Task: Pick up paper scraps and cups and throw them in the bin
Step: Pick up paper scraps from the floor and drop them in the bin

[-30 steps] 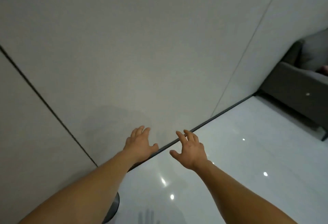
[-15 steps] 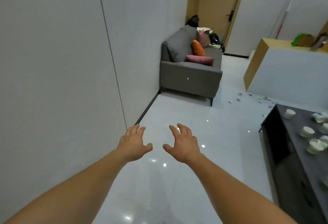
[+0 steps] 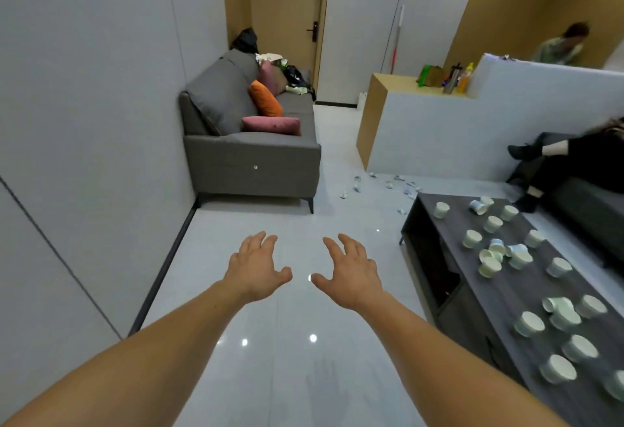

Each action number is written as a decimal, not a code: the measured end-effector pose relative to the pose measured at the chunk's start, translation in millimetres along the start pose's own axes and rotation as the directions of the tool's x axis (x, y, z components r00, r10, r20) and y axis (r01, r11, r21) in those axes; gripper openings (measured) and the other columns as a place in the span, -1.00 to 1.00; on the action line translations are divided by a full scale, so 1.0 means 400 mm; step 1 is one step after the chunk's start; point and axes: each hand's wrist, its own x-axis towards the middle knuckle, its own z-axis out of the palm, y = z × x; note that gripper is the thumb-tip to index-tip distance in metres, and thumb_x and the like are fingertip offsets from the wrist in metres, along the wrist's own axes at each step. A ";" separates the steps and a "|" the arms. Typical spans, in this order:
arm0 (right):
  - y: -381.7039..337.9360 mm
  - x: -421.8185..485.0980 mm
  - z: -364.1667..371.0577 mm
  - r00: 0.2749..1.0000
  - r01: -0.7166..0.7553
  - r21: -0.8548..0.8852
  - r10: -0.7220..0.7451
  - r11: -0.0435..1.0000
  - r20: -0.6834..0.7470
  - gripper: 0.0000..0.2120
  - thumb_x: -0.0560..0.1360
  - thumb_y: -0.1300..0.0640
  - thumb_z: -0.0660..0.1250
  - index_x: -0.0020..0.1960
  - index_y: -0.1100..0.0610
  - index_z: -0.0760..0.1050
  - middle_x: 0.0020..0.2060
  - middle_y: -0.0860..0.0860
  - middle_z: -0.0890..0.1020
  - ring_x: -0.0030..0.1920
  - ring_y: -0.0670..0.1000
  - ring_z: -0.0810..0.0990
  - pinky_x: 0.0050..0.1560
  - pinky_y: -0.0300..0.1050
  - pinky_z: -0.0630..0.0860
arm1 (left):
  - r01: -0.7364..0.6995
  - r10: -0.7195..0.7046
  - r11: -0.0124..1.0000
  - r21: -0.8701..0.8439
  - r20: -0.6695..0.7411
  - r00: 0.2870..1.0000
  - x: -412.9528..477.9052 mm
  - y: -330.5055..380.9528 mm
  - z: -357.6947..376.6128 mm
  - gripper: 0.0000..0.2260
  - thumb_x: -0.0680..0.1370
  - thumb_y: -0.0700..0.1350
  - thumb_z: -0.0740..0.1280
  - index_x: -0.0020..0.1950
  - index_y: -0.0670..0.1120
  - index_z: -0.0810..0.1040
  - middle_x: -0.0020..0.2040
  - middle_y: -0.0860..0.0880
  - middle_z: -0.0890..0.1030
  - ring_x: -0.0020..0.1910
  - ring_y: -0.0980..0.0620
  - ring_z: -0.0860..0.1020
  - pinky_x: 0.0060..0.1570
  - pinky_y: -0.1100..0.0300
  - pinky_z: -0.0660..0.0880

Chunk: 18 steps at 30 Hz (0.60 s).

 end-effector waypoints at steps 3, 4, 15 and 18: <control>0.037 0.117 -0.027 0.997 -0.063 0.016 0.064 0.998 -0.042 -0.23 0.49 -0.32 0.22 0.57 -0.11 -0.03 0.57 0.00 0.01 0.55 0.10 -0.03 0.43 0.20 0.19 | -0.070 0.070 0.997 0.012 0.005 0.998 0.157 0.036 -0.013 -0.31 0.53 0.16 0.28 0.55 0.00 0.08 0.58 -0.02 0.04 0.55 -0.07 -0.01 0.48 -0.07 0.11; 0.052 0.150 -0.034 0.996 -0.079 0.024 0.080 0.997 -0.039 -0.23 0.49 -0.32 0.22 0.57 -0.11 -0.03 0.57 -0.01 0.01 0.55 0.10 -0.04 0.43 0.19 0.19 | -0.085 0.084 0.996 0.014 0.012 0.996 0.208 0.049 -0.015 -0.31 0.52 0.16 0.29 0.55 -0.01 0.08 0.58 -0.02 0.04 0.55 -0.07 -0.01 0.48 -0.07 0.11; 0.404 0.586 -0.096 0.980 -0.191 0.080 0.194 0.978 -0.040 -0.22 0.49 -0.29 0.24 0.57 -0.10 -0.03 0.57 0.00 -0.01 0.54 0.08 -0.05 0.45 0.19 0.18 | -0.216 0.210 0.975 0.061 0.090 0.974 0.733 0.328 0.077 -0.30 0.49 0.18 0.27 0.54 -0.02 0.10 0.57 -0.02 0.05 0.54 -0.06 -0.01 0.45 -0.05 0.13; 0.504 0.718 -0.143 0.979 -0.194 0.087 0.198 0.977 -0.045 -0.22 0.49 -0.30 0.23 0.57 -0.10 -0.04 0.57 0.00 0.00 0.54 0.09 -0.05 0.41 0.20 0.20 | -0.211 0.205 0.975 0.071 0.090 0.975 0.874 0.423 0.084 -0.30 0.49 0.18 0.28 0.54 -0.01 0.10 0.57 -0.01 0.05 0.55 -0.06 -0.03 0.47 -0.06 0.12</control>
